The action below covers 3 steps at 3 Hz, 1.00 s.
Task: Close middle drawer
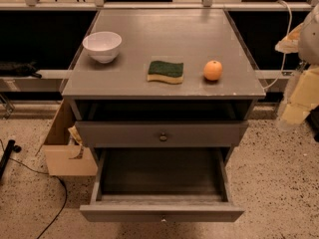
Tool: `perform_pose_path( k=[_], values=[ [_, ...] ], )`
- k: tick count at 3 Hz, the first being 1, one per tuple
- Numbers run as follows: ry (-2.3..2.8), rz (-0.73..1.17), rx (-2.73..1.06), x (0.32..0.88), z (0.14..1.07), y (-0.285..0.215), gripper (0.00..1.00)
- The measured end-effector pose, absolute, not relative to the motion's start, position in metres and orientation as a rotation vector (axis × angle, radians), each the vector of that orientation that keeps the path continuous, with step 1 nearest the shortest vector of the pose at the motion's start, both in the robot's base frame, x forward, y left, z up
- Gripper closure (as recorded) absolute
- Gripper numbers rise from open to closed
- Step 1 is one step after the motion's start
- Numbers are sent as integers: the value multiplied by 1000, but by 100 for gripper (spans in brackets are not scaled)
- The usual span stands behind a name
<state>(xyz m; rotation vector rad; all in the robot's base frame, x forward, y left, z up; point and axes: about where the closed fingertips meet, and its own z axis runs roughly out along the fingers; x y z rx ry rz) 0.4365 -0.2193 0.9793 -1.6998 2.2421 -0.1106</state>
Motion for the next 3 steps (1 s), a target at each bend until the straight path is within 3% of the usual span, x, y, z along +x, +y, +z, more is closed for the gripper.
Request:
perform_pose_path(
  k=[2,3],
  values=[
    [2200,-47,-1662,439,977,-219,0],
    [2163,129,-1576,426,935,-214,0]
  ],
)
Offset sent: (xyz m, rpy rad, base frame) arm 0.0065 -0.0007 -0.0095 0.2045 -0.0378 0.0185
